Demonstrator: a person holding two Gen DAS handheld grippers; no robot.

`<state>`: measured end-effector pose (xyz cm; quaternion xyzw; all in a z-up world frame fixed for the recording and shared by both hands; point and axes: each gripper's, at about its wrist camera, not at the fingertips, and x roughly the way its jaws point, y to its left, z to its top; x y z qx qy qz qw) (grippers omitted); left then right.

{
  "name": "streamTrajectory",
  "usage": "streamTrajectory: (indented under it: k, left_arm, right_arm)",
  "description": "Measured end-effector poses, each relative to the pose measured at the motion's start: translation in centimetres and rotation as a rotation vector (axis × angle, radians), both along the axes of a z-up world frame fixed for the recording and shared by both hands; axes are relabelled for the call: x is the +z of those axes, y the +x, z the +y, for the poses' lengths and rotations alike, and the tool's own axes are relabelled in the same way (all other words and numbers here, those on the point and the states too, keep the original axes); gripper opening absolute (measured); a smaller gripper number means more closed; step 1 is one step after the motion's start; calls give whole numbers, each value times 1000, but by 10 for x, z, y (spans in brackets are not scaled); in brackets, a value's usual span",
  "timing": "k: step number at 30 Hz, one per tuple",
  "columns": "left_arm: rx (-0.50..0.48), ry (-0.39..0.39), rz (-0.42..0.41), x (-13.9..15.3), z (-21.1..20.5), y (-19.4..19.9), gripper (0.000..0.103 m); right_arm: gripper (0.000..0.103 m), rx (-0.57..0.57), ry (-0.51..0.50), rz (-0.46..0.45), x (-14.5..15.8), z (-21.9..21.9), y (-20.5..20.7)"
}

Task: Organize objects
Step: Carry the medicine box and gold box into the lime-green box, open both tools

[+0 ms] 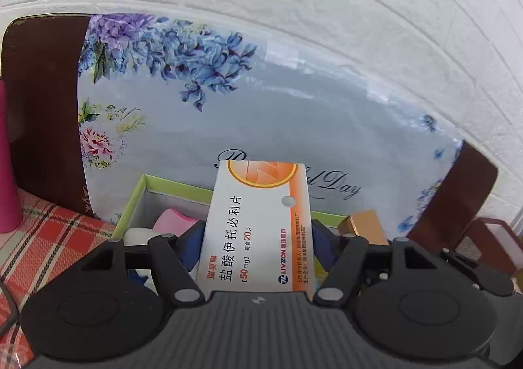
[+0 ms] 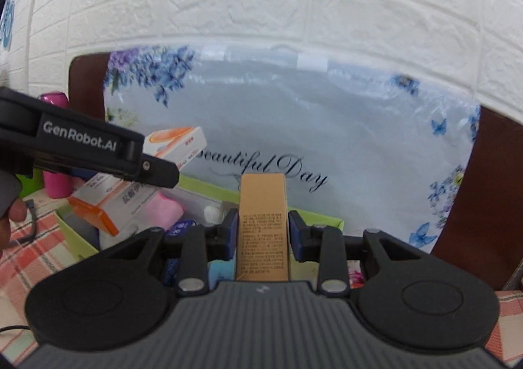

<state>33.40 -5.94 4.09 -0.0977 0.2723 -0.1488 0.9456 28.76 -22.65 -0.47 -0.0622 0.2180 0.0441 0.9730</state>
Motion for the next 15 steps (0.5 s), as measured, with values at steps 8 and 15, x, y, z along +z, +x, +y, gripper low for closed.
streamTrajectory:
  k: [8,15]
  left_arm:
    - [30,67,0,-25,9,-18,92]
    - [49,167,40,-7,7,-50,92]
  right_arm:
    - [90,21,-55,-87,-12,4,-31]
    - [102,-1,-24,-149,22,-3,-72]
